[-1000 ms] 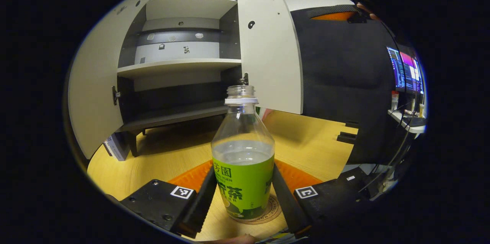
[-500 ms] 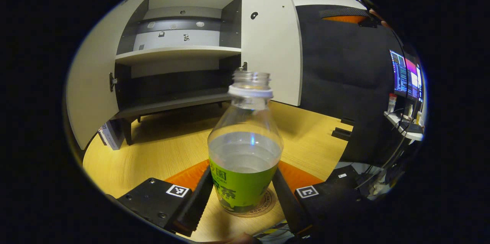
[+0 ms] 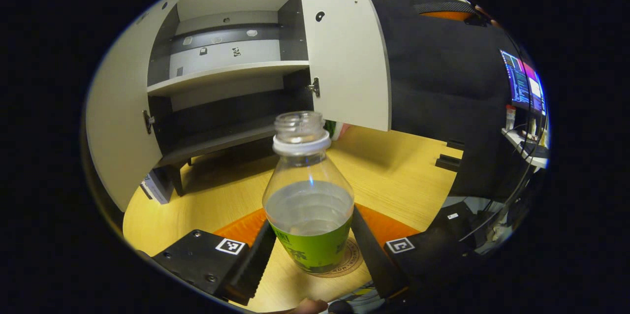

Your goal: Grasp the bottle in the cabinet with the left hand and place it on the coaster, then close the right door with the right hand and the left door with the left hand.

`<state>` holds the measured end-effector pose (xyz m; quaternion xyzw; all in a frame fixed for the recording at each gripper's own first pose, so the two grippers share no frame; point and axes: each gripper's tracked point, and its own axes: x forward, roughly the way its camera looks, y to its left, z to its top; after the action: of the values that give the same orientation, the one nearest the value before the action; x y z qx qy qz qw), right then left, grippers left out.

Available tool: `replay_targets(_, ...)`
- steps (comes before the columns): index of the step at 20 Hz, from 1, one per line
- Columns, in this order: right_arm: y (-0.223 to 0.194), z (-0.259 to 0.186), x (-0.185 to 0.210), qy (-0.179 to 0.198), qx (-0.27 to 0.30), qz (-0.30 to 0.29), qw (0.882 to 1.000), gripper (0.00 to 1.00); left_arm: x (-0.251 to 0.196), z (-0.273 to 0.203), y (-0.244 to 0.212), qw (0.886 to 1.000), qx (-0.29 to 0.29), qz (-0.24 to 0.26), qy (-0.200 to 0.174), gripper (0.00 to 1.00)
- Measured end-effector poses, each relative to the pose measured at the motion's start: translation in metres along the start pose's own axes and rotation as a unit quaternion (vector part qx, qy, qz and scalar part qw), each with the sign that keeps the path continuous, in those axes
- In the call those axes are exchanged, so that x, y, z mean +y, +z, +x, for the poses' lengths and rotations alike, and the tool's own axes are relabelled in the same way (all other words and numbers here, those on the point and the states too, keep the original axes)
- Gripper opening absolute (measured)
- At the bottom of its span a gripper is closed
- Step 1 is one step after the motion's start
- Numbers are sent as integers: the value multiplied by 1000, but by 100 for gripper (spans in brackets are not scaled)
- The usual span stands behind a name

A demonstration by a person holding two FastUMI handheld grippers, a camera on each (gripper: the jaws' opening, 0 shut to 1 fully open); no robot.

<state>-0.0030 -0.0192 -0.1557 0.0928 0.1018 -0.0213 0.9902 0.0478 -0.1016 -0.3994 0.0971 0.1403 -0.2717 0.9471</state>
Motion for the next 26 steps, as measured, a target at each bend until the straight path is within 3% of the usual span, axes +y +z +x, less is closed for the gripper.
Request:
replay_targets(8,22,-14,-17,1,-23,-2,1000,99,13,-8,36,1000,2,-14,13,90)
replay_targets(11,31,-19,-26,-4,-34,-7,999,99,8,-16,63,1000,-8,-27,-1,90)
replay_targets(16,46,-23,-50,-21,-49,-7,999,98,8,-34,129,997,-39,-65,3,90)
replay_targets(19,59,-23,-69,-29,-58,-1,998,99,16,-47,182,996,-70,-55,15,90)
replay_targets(26,107,1,-142,-59,-87,-57,993,98,48,-100,289,988,-126,-69,60,90)
